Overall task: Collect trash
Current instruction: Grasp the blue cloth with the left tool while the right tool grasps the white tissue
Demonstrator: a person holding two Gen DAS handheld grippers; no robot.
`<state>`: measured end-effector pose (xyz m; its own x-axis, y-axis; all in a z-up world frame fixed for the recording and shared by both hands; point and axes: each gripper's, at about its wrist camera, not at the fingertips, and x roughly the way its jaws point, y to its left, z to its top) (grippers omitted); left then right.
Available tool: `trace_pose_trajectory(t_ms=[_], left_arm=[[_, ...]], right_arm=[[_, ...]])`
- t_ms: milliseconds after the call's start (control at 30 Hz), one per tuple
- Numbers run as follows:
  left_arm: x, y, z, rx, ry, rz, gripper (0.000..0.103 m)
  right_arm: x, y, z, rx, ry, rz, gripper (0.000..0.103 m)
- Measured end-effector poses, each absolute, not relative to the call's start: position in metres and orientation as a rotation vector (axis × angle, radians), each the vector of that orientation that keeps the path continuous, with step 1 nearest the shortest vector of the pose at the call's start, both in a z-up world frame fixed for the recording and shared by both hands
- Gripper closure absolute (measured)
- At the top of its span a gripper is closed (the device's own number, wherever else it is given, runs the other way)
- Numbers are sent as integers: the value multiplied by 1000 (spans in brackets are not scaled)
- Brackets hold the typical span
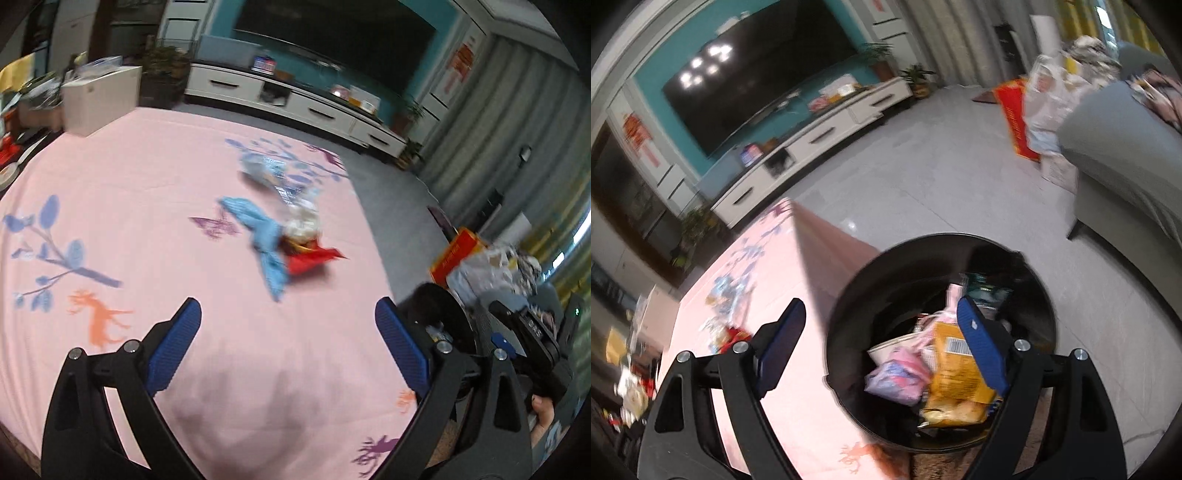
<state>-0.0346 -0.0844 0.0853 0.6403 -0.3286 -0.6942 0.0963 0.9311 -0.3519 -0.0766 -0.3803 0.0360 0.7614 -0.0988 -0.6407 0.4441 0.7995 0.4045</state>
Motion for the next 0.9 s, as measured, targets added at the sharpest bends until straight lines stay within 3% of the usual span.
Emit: trace_pose_trajectory(t_ms=[300,433,500,567,667,867,900], left_arm=[[-29,-27,58,-374,867,-169,11],[-17,-12,49,-419,881,-173,23],[-7,-11,46,-441,890,-184,27],[4,-14,44,-462,901,-216,40],[24,-22,42,-453,918,-234,55],[66,-47,29,-434,973,-310,59],[69,-50,27,-425,981,-313,59]], right_arm=[[-2,-277,56,377,737,-24,23],[48,-225,56,262,792,100,32],[74,-215,47,311,857,177,50],[95,-207,42,312,896,166,57],[120,-197,35,286,930,192,58],[144,-184,7,194,1000,167,58],[145,-183,3,175,1008,165,64]])
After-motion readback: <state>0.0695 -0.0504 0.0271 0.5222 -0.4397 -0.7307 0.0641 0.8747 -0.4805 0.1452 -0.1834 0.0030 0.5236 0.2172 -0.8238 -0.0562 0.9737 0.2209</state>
